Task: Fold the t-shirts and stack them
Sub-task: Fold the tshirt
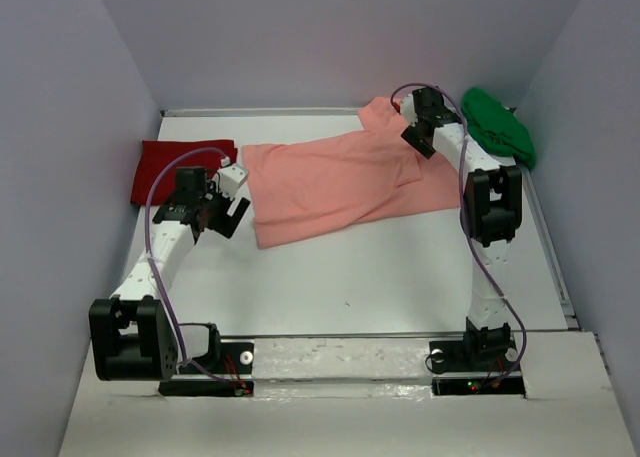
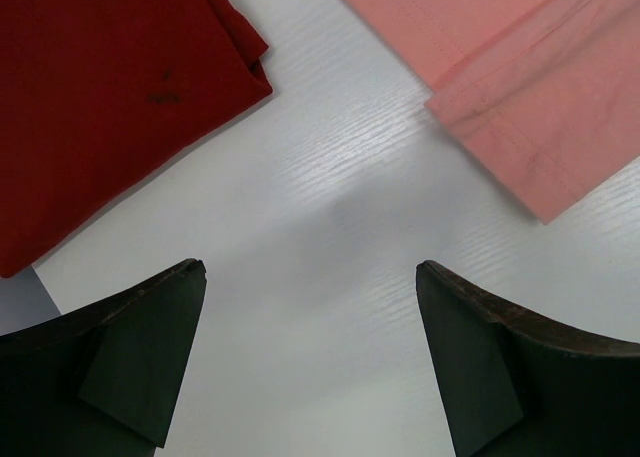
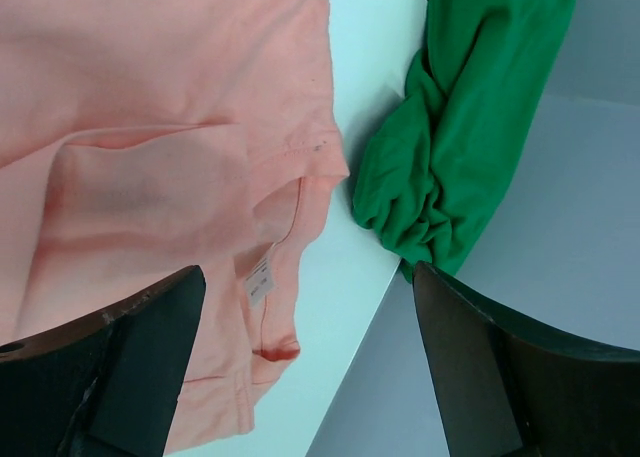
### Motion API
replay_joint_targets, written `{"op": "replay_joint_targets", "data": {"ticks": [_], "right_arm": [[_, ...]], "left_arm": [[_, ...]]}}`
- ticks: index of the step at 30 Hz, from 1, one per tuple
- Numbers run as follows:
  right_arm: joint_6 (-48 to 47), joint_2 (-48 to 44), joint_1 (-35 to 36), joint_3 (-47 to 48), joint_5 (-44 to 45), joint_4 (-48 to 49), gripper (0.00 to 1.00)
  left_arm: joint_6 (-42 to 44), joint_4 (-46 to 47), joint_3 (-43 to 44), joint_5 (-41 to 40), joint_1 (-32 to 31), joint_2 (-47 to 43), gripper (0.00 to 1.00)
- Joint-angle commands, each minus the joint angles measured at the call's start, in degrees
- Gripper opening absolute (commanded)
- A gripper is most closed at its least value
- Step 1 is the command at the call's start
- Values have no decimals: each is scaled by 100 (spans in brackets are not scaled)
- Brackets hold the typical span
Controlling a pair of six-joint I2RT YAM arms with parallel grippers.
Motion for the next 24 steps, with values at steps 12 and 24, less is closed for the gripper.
{"op": "replay_joint_targets", "data": {"ticks": [12, 24], "right_arm": [[778, -834, 31, -485, -1377, -1352, 48], [1324, -245, 31, 930, -3189, -3016, 35]], "left_arm": [[28, -8, 35, 259, 33, -278, 99], [54, 18, -61, 259, 33, -348, 99]]}}
